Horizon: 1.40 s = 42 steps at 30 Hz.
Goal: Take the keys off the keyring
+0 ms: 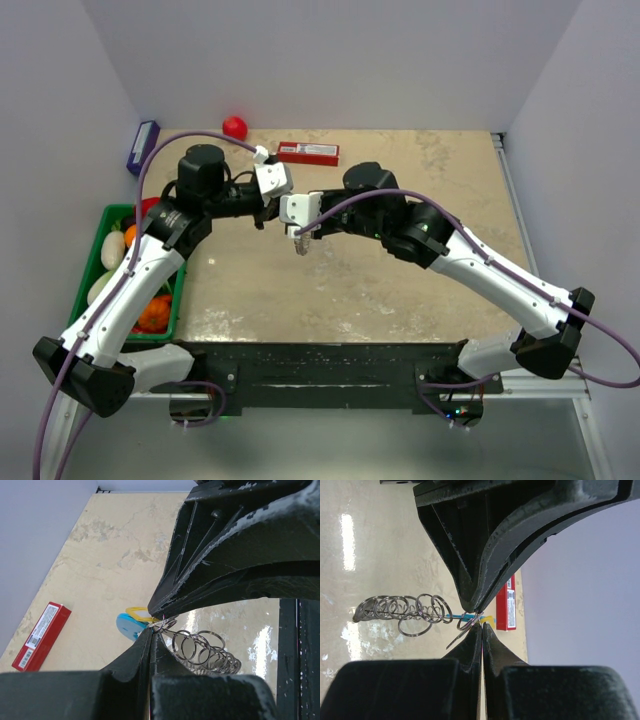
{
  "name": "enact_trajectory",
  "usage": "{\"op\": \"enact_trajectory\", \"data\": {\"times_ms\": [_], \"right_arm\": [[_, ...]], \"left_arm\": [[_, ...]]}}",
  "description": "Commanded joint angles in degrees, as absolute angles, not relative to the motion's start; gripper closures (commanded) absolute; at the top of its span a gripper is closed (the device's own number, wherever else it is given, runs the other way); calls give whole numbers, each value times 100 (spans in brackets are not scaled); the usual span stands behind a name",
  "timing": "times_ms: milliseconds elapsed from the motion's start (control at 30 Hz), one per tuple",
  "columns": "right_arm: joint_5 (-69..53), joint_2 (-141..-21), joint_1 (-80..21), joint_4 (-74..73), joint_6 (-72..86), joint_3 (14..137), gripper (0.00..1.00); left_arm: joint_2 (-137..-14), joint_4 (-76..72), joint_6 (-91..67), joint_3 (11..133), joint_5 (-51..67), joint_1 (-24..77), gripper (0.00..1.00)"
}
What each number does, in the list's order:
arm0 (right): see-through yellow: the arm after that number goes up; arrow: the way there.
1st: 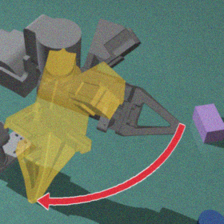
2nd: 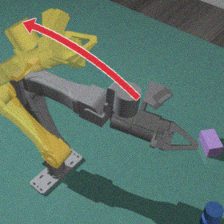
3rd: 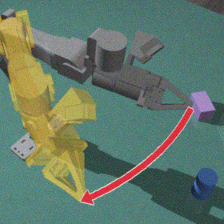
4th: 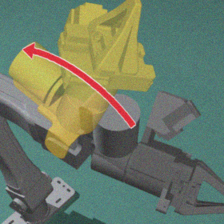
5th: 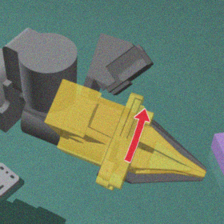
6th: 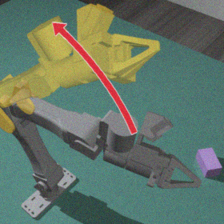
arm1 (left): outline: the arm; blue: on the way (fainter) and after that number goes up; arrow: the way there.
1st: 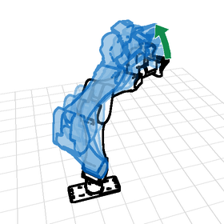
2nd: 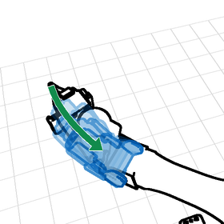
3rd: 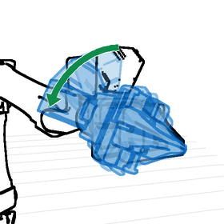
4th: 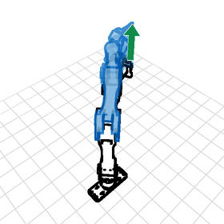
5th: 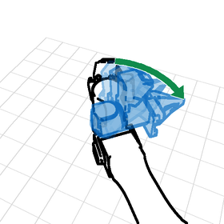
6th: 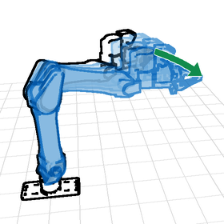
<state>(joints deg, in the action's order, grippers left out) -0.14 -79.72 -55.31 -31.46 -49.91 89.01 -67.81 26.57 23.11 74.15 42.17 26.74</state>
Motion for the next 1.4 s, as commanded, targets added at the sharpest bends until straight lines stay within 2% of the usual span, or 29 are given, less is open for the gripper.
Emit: {"op": "enact_trajectory", "data": {"times_ms": [0, 1367], "right_arm": [[-132, -7840, -5476, -2857, -4843, 8877, 100], [-351, -7893, -5221, -2663, -4526, 8868, 100]], "left_arm": [[-6583, 2162, 2188, 7427, 4614, 2689, 100], [-6592, 2233, 2241, 7453, 4817, 2681, 100]]}}
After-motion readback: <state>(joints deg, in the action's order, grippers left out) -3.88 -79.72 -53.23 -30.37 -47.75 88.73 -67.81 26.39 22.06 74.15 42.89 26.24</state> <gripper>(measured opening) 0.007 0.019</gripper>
